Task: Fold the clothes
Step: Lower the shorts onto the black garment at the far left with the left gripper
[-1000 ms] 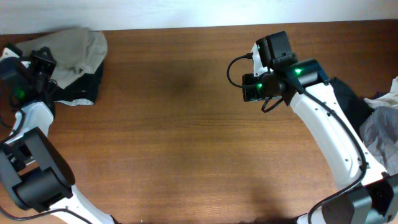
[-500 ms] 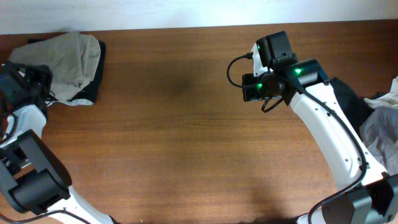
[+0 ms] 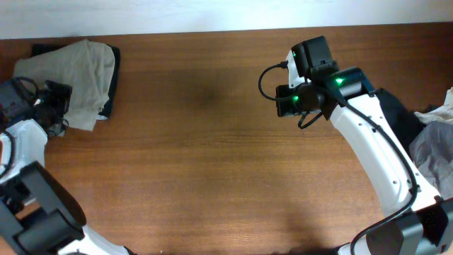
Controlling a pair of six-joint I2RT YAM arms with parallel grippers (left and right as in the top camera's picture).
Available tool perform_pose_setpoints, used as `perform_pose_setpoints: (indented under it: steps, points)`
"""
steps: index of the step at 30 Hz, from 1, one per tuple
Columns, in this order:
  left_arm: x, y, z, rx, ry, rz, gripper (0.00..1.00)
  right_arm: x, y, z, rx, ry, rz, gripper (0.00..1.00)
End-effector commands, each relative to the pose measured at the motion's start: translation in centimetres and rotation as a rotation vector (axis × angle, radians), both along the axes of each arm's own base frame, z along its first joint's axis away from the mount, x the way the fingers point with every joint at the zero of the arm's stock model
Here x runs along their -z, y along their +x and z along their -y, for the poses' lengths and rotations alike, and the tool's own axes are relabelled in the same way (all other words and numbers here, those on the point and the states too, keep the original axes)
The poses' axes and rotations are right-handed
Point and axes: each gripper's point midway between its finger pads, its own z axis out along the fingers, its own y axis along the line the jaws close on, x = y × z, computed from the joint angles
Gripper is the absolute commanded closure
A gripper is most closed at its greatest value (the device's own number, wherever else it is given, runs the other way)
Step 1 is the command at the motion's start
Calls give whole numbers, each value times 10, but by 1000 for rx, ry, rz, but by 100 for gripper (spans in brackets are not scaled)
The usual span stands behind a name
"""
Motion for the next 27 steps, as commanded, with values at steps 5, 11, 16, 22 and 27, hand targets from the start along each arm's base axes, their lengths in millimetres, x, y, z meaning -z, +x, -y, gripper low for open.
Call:
perform_pose_setpoints:
  steps: [5, 11, 16, 22, 27]
  points:
    - [-90, -26, 6, 102, 207, 78, 1, -7, -10, 3, 5, -10, -13, 96]
    - [-154, -54, 12, 174, 432, 124, 1, -7, -11, 3, 2, -12, -15, 96]
    - [-155, -60, 15, 193, 446, 106, 1, -7, -11, 3, 2, -12, -14, 96]
    - [-134, -60, 14, 203, 408, 53, 1, -8, -11, 3, 2, -12, -14, 96]
    - [-96, -56, 8, 214, 365, -42, 1, -8, -11, 3, 2, -12, -14, 96]
